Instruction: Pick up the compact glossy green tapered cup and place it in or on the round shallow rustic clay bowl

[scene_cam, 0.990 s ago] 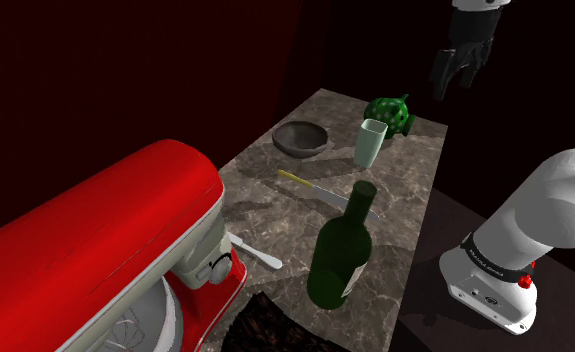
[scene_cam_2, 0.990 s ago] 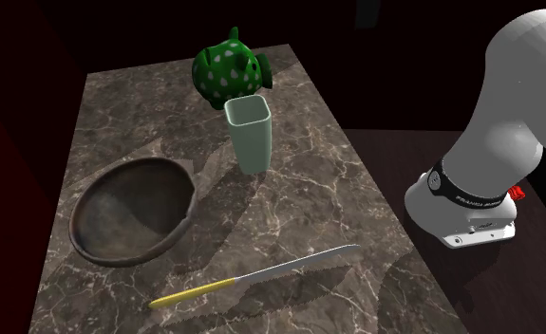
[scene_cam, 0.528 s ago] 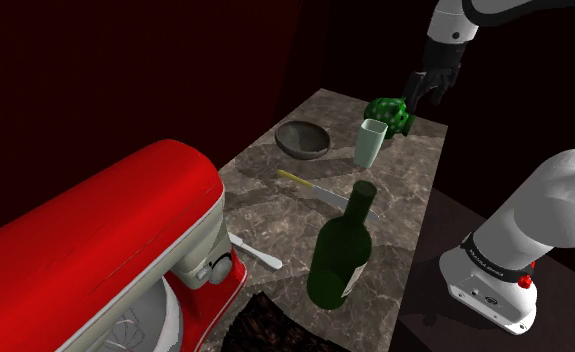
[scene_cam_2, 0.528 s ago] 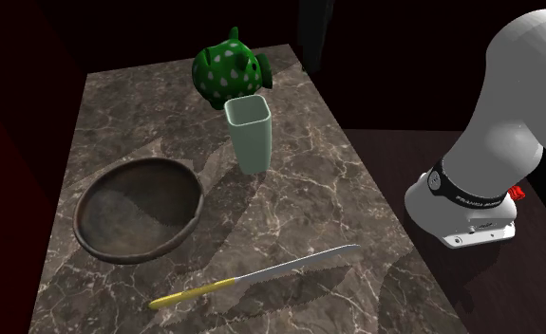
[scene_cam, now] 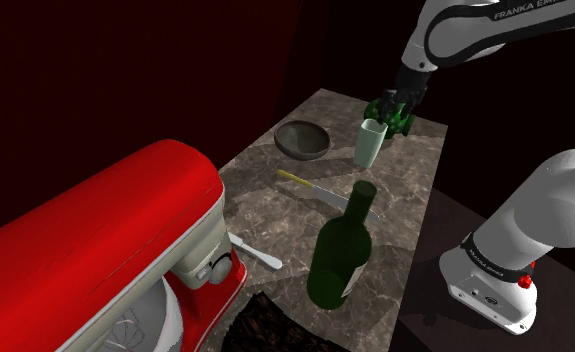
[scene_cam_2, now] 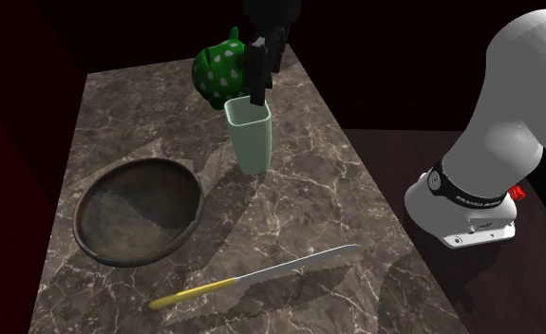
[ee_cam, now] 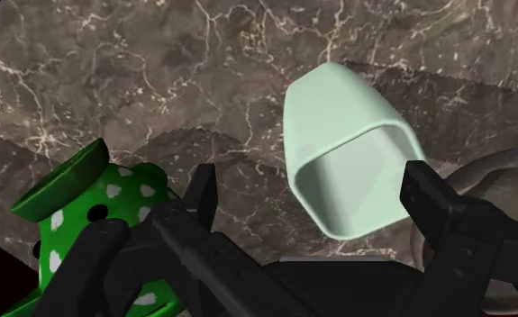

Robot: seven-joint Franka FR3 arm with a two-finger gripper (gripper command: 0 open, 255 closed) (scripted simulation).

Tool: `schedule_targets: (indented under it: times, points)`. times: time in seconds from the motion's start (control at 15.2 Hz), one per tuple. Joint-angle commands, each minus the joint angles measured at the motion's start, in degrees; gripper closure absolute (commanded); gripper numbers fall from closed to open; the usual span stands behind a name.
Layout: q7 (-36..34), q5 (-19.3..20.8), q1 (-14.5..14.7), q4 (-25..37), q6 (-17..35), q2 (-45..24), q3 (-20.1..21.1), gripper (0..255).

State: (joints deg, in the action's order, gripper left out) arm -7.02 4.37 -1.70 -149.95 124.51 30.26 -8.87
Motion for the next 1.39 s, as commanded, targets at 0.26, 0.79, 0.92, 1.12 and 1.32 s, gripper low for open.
schedule_targets:
  times: [0.26, 0.79, 0.92, 1.12, 1.32]
  points:
    - [0.9, -0.8, 0.3, -1.9, 8.7, -5.1, -1.3, 0]
    - [1.1, -1.0, 0.5, -3.1, 12.1, -7.4, -1.6, 0]
    - [1.1, -1.0, 0.5, -3.1, 12.1, -7.4, -1.6, 0]
    - [1.1, -1.0, 0.5, -3.1, 12.1, -7.4, -1.6, 255]
    - [1.1, -1.0, 0.5, -3.1, 12.1, -7.4, -1.6, 255]
